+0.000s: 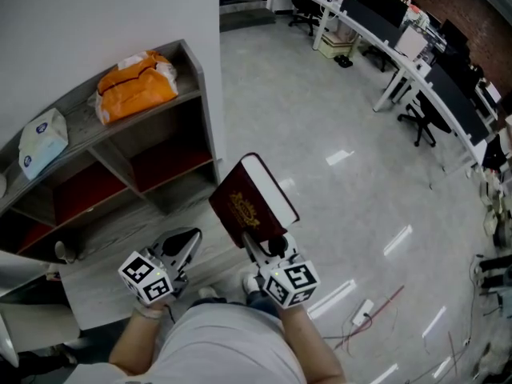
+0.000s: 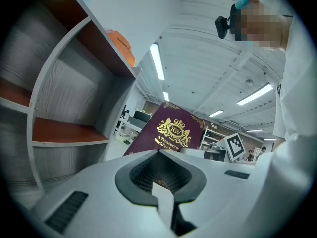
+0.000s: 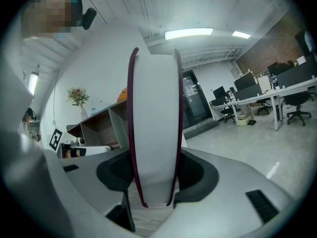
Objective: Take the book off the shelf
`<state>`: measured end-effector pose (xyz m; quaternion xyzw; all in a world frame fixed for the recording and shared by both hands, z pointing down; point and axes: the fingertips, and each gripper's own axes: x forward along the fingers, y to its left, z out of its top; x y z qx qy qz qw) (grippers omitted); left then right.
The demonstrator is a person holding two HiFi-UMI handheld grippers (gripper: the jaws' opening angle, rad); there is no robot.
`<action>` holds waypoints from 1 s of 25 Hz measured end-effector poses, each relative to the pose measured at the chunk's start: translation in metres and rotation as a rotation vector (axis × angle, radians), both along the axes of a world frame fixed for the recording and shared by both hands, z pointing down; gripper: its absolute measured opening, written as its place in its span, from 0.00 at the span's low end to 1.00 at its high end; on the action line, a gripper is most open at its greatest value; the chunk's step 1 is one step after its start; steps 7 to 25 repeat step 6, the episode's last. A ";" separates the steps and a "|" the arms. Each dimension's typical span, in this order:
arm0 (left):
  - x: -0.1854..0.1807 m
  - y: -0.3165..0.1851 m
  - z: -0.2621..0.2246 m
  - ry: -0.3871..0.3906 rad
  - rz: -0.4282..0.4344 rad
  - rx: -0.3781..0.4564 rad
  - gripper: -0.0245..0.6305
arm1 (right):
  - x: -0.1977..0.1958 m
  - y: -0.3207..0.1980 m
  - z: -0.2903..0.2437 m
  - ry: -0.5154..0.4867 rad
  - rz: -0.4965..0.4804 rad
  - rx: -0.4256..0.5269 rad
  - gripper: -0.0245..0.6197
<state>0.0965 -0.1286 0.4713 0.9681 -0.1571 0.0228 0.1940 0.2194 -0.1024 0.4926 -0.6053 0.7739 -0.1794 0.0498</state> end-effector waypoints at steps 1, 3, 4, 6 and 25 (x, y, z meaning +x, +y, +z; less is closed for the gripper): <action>-0.001 0.000 0.000 -0.001 -0.002 0.000 0.06 | 0.000 0.000 0.000 0.001 0.000 -0.001 0.39; -0.002 -0.001 -0.001 0.000 -0.004 0.000 0.06 | 0.000 0.000 -0.001 0.003 0.003 -0.001 0.39; -0.002 -0.001 -0.001 0.001 -0.005 0.000 0.06 | 0.000 0.000 -0.001 0.002 0.004 -0.002 0.39; -0.003 -0.001 -0.001 0.002 -0.007 0.001 0.06 | 0.000 -0.001 -0.002 -0.001 0.007 -0.004 0.39; -0.003 -0.001 -0.001 0.002 -0.007 0.001 0.06 | 0.000 -0.001 -0.002 -0.001 0.007 -0.004 0.39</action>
